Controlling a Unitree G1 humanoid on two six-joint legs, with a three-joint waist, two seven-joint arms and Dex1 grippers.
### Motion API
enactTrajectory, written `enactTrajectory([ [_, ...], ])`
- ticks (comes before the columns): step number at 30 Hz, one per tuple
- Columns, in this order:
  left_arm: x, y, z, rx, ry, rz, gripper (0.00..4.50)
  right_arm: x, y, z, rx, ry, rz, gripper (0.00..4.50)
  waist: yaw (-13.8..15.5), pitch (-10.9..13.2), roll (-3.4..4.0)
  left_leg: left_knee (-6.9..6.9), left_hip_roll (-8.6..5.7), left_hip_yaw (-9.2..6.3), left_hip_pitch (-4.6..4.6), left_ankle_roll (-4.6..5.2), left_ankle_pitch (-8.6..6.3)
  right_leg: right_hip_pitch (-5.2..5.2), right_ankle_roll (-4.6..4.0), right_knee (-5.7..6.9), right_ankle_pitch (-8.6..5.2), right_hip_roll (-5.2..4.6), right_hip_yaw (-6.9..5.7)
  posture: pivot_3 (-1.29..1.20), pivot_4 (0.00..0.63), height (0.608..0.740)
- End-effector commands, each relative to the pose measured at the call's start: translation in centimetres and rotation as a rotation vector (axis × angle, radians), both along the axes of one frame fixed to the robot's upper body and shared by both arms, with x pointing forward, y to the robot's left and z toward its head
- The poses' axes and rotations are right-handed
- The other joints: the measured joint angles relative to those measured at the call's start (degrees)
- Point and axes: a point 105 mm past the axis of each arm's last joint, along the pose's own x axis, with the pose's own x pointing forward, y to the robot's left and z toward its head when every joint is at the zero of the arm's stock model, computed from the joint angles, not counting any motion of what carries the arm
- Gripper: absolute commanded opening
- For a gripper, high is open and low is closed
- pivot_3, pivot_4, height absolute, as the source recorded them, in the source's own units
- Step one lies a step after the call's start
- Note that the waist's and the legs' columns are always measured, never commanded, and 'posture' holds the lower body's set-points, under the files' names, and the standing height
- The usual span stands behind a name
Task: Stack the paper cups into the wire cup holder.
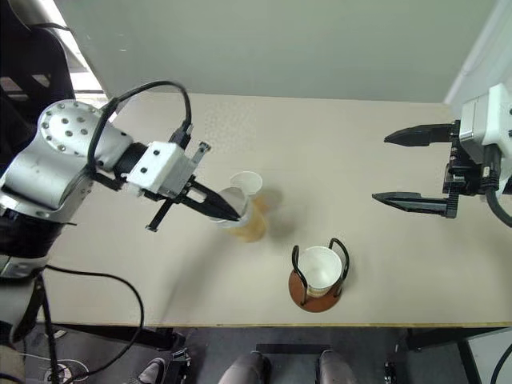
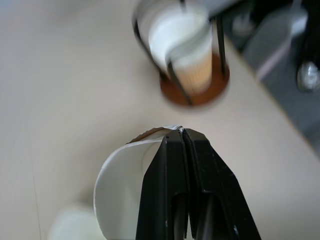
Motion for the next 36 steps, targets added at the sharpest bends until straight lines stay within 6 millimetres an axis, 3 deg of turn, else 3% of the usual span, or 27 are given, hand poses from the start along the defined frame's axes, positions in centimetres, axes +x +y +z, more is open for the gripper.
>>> enactTrajectory([
  [1,-0.8,-2.1,2.0,-0.066,0.028,-0.120,0.01,-0.2,0.1,1.0,-0.003,-0.074,-0.010,4.50,0.2,0.0,-0.02,0.01,0.00,0.00,-0.01,0.00,0.00,0.00,0.04,-0.03,-0.01,0.00,0.00,0.00,0.150,0.740],
  [8,-1.9,-6.2,3.7,-0.080,-0.004,-0.338,0.01,-0.5,0.3,0.8,-0.010,-0.093,-0.031,4.50,0.4,0.0,-0.07,0.03,0.02,0.00,-0.15,0.00,0.01,0.06,0.33,-0.51,0.14,0.00,0.01,0.00,0.150,0.740],
  [14,-2.3,-8.3,2.9,-0.013,-0.030,-0.461,0.01,-1.4,-0.1,0.8,-0.018,-0.104,-0.078,4.50,0.8,0.1,-0.09,0.13,0.02,0.04,-0.28,0.04,-0.01,0.12,0.52,-0.71,0.17,-0.03,0.04,0.00,0.150,0.740],
  [36,-2.8,-10.7,1.9,0.050,-0.087,-0.629,0.01,-2.8,-0.8,0.6,-0.025,-0.108,-0.170,4.50,1.4,0.1,-0.12,1.05,-0.05,0.13,-0.71,0.38,-0.21,0.13,0.96,-0.71,0.33,-0.06,0.06,0.00,0.150,0.740],
])
